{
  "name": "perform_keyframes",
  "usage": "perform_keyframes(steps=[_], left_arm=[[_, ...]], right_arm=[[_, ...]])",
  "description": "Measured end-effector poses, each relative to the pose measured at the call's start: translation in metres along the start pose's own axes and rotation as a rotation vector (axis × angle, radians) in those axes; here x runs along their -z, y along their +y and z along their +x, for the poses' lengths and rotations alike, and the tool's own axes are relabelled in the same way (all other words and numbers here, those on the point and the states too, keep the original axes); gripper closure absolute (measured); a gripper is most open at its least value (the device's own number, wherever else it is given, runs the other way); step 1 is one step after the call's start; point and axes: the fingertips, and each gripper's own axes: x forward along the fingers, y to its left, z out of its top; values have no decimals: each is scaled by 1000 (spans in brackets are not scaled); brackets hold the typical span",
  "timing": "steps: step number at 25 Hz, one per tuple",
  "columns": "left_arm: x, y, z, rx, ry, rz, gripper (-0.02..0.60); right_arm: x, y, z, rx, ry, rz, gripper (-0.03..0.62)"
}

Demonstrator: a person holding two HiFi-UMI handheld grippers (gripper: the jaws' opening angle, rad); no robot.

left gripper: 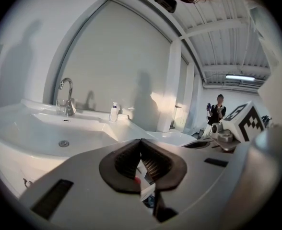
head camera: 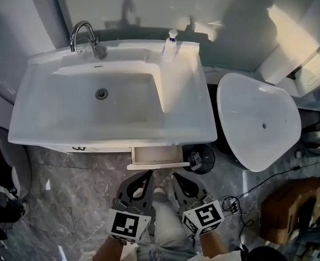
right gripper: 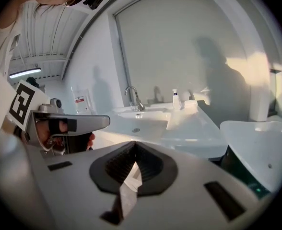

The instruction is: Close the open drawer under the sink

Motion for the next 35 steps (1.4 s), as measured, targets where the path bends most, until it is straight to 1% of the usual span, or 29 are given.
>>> perform_keyframes(steps=[3,8,12,19,25,29,35], left_arm=[[28,4,4,-6,14,-21,565],[67,16,13,-10,46,-29,565],[100,24,20,-13,84,-12,565],[154,27,27,-14,130,-11,565],[191,31,35,5,168,5,565],[213,37,39,-1,198,-3,565],[241,39,45,-12,233,16,565]], right_arm=[[22,-6,7,22,13,7,583],[51,-14,21,65,20,20,583],[75,-19,32,86,22,46,583],[117,-28,48,121,41,57,583],[148,-38,62,148,51,65,583],[167,-41,69,151,63,74,583],[195,-48,73,156,94,78,583]])
